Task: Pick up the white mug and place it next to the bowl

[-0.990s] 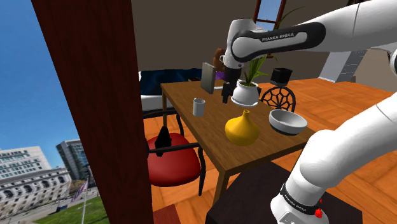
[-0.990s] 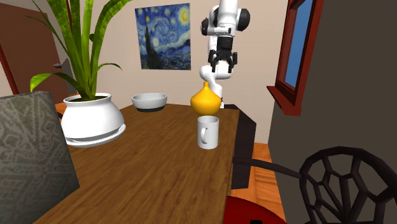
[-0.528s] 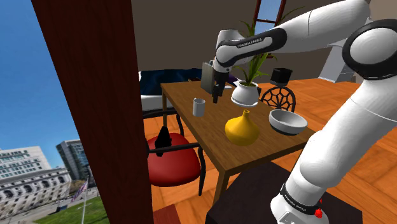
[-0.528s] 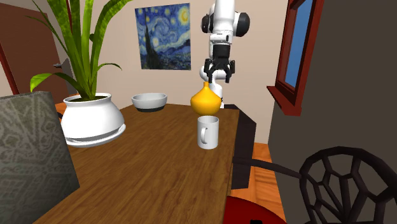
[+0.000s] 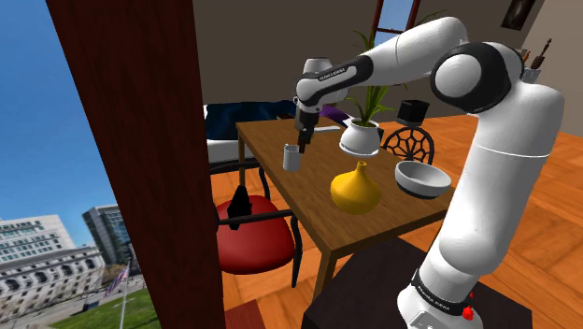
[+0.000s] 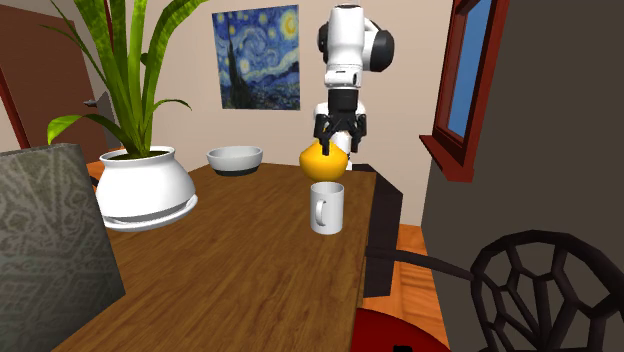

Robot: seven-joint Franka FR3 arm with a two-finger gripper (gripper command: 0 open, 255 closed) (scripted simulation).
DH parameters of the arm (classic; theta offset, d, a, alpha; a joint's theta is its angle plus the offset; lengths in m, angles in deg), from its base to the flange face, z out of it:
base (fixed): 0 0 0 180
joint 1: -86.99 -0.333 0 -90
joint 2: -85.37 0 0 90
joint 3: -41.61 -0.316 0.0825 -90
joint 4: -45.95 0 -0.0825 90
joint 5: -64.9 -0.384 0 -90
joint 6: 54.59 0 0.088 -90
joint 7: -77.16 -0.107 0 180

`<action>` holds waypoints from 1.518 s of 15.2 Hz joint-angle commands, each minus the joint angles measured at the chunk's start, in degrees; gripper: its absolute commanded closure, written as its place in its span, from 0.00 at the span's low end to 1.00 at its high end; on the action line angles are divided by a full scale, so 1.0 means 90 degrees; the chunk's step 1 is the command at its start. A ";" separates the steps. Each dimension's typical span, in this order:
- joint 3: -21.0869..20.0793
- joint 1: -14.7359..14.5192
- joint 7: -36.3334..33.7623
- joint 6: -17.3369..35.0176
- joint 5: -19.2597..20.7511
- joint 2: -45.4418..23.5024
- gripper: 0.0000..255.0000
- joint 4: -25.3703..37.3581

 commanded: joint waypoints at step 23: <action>-0.0147 0.0291 0.0836 0.0450 -0.0554 -0.2261 1.00 0.1790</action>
